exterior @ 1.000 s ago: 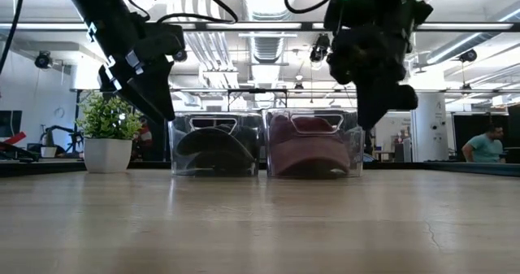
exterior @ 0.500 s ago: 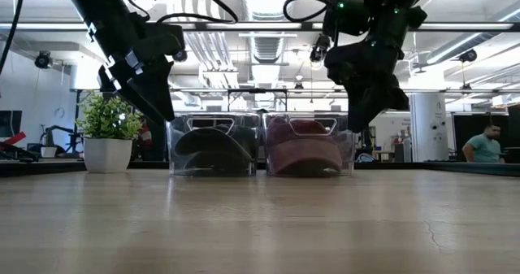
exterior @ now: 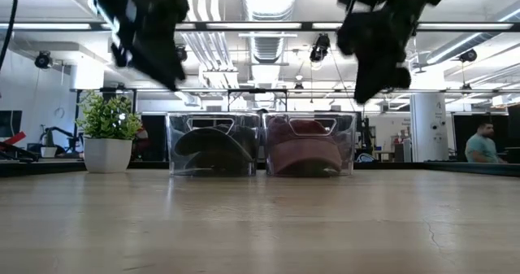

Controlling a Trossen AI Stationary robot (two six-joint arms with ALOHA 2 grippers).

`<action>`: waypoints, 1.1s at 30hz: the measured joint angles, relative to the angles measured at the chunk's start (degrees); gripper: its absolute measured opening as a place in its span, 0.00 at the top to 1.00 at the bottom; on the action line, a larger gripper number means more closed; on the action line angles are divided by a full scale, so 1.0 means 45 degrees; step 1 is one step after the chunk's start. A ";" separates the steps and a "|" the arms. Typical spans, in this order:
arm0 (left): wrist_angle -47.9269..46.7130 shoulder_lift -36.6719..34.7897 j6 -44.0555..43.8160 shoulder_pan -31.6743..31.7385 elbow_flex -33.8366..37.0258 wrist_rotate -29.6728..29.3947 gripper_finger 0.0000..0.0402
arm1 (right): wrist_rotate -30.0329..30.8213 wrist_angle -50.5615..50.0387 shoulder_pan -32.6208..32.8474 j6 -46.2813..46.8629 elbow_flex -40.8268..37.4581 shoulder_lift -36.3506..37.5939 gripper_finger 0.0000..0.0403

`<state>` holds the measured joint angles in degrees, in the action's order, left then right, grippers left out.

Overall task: Pick & Place hat
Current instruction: Return to Home Position

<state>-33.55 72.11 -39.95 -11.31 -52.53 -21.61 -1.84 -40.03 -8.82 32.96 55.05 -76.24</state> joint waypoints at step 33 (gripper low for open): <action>0.7979 -1.0842 0.2756 0.2939 0.6580 0.4960 0.49 | 0.0744 0.6272 0.0296 -0.0661 -0.6985 1.4632 0.85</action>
<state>2.36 23.32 -27.55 1.91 -22.92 0.71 1.51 -11.81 -7.49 29.99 23.62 -10.39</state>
